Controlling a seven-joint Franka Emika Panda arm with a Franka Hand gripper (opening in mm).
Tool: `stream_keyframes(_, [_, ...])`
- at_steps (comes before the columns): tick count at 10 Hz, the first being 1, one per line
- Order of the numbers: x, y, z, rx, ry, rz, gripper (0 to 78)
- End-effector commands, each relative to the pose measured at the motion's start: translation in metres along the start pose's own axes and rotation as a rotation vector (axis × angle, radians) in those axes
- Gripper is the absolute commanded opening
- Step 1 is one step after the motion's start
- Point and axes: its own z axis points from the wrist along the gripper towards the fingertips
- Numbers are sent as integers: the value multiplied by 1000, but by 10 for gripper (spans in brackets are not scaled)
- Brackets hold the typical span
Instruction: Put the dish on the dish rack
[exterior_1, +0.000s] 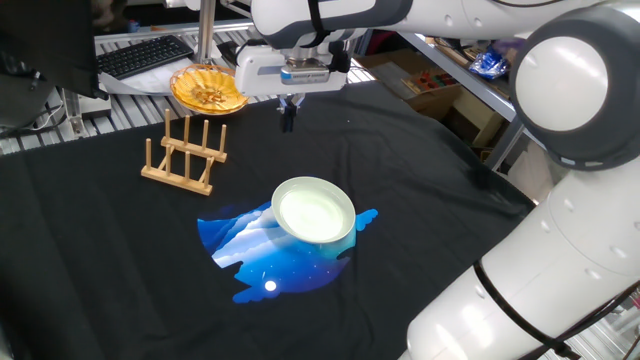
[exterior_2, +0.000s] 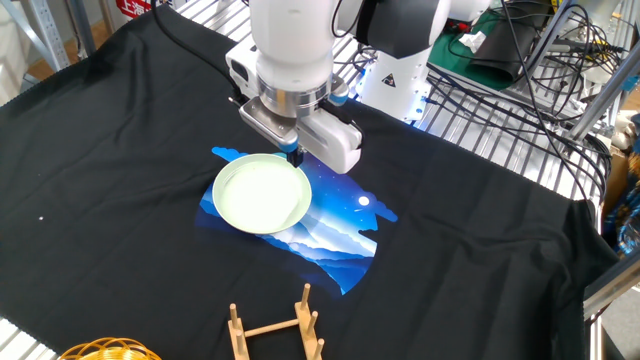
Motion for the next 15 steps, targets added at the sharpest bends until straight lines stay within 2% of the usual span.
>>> stream_keyframes(1, [0,0,-2,-5,-4,-7,0])
stream_keyframes(4, [0,0,-2,-14,-36,8,0])
stream_keyframes(6, [0,0,-2,-22,-40,27,0])
stream_keyframes(8, [0,0,-2,-43,-35,45,0])
stream_keyframes(15, [0,0,-2,-34,-33,127,0])
